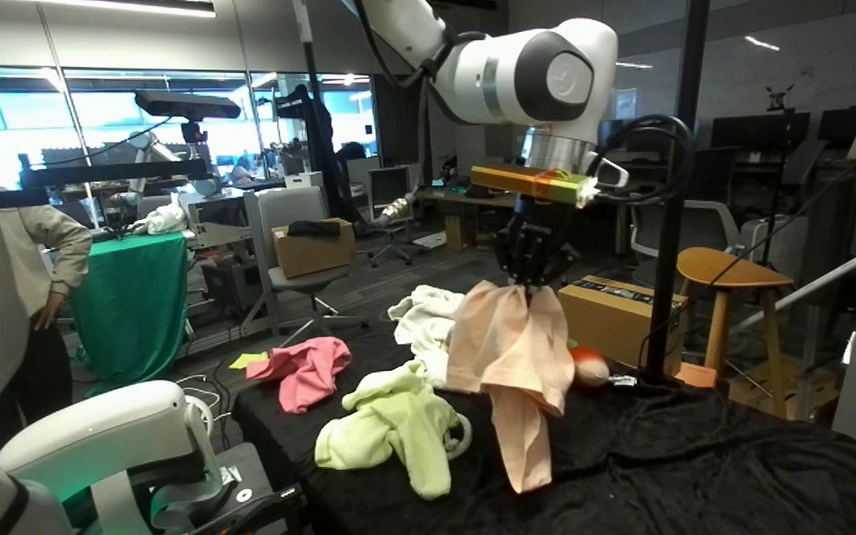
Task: Put the green towel, the peach shirt, the turnip plushie, the white towel and the pink shirt in the center, respectively
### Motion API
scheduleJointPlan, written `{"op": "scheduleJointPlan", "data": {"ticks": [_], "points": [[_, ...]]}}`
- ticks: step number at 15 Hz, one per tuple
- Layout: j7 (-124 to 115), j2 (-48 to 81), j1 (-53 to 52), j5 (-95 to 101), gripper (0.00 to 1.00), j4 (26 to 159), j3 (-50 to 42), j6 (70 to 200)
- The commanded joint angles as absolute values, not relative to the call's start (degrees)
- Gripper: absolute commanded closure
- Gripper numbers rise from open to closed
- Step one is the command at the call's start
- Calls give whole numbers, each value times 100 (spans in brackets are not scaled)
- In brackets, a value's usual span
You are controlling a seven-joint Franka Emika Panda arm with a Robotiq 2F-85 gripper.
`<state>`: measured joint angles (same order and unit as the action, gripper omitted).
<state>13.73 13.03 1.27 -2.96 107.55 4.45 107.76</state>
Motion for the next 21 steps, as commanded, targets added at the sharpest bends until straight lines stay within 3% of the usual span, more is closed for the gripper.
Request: {"op": "scheduleJointPlan", "data": {"ticks": [1, 8, 21], "points": [[1378, 103, -243, -307, 94, 11979, 649, 11111], [828, -1156, -1059, -499, 95, 13034, 1178, 11068], [-635, -1150, -1028, -183, 95, 13302, 1193, 12138]]}}
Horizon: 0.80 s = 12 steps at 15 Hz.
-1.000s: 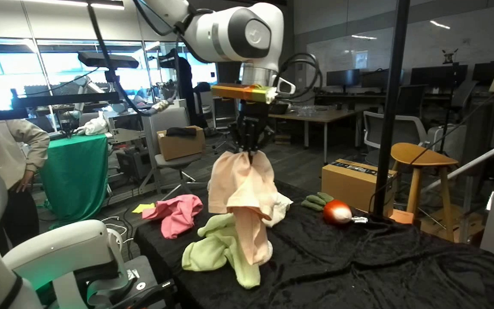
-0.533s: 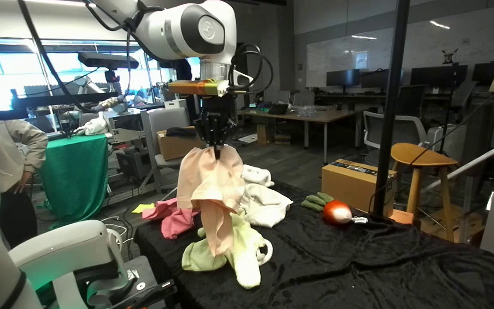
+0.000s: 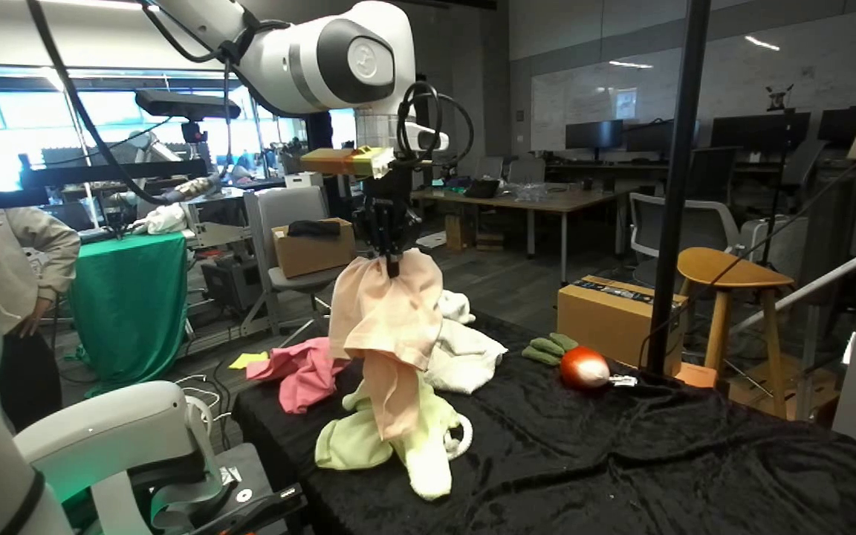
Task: Put the green towel, the peach shirt, the turnip plushie, the white towel and the pink shirt in the center, respectively
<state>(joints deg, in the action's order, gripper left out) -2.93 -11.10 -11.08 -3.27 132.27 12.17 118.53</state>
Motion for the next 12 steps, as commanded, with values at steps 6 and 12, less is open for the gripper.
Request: {"op": "scheduleJointPlan", "data": {"ticks": [6, 12], "points": [[-980, -1073, -871, -43, 35, 13284, 1123, 12221], [-997, -648, -747, 115, 0, 12880, 1029, 12211]]}}
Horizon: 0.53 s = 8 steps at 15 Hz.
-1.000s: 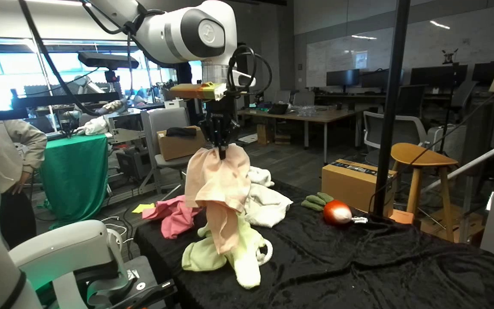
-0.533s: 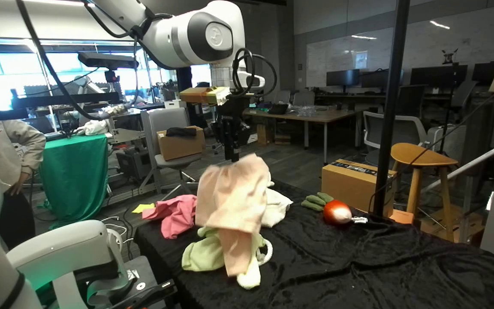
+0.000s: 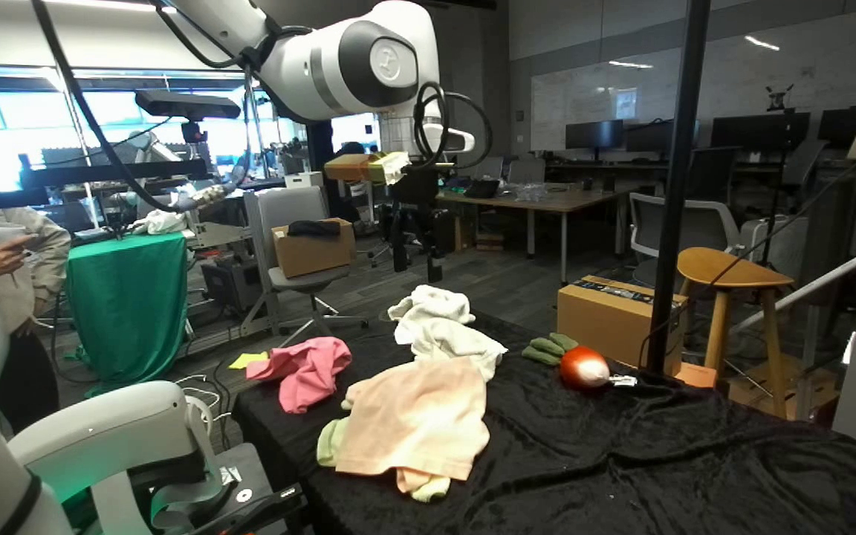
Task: Put the green towel, the peach shirt, the turnip plushie, the white towel and the pink shirt in the center, respectively
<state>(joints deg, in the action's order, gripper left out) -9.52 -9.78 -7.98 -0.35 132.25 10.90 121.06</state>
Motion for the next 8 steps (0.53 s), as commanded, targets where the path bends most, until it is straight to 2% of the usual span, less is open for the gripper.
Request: {"op": "scheduleJointPlan", "data": {"ticks": [1, 8], "points": [[-978, -516, -732, 120, 0, 12752, 1003, 12235], [-956, 704, -748, 191, 0, 11519, 856, 12448]]}}
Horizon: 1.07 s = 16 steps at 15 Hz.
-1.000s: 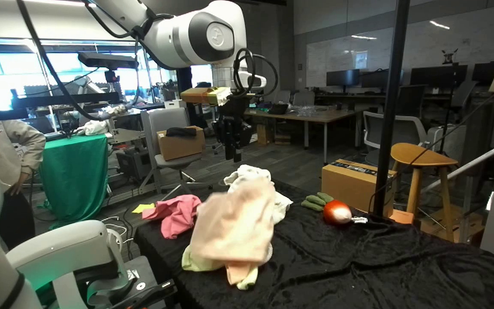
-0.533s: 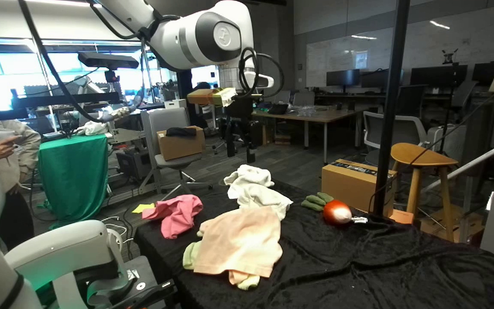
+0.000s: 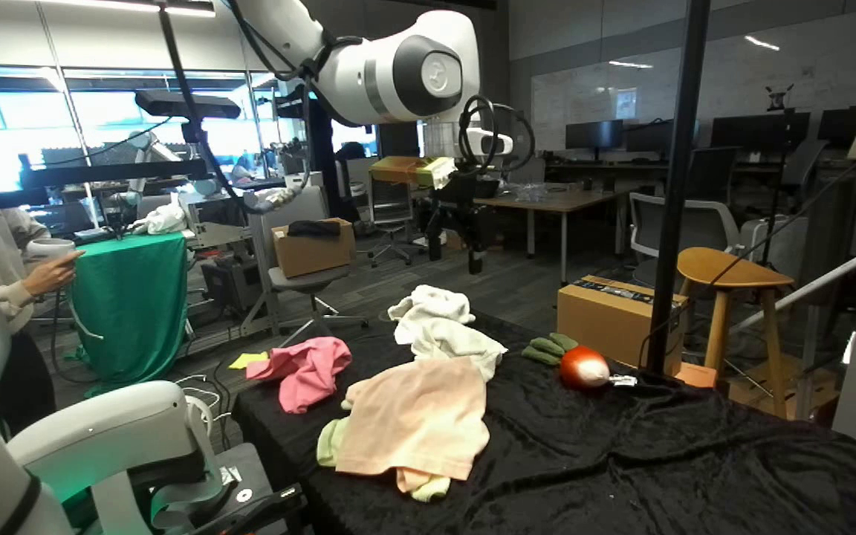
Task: Put the green towel, the peach shirt, the turnip plushie, the white towel and the pink shirt in the center, respectively
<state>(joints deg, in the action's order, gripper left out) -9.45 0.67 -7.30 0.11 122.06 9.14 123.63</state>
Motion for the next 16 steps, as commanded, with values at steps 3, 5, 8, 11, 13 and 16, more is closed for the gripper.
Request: {"op": "scheduleJointPlan", "data": {"ticks": [3, 5, 8, 11, 13, 16], "points": [[-896, 1269, -759, 199, 0, 10941, 772, 12425], [-854, 1722, -756, 175, 0, 10490, 700, 12351], [-749, 2371, -741, 104, 0, 9688, 599, 11991], [-671, 2942, -760, 187, 0, 8896, 475, 11477], [-690, 3282, -778, 264, 0, 8427, 373, 11203], [-644, 3730, -725, 261, 0, 7901, 275, 11008]]}}
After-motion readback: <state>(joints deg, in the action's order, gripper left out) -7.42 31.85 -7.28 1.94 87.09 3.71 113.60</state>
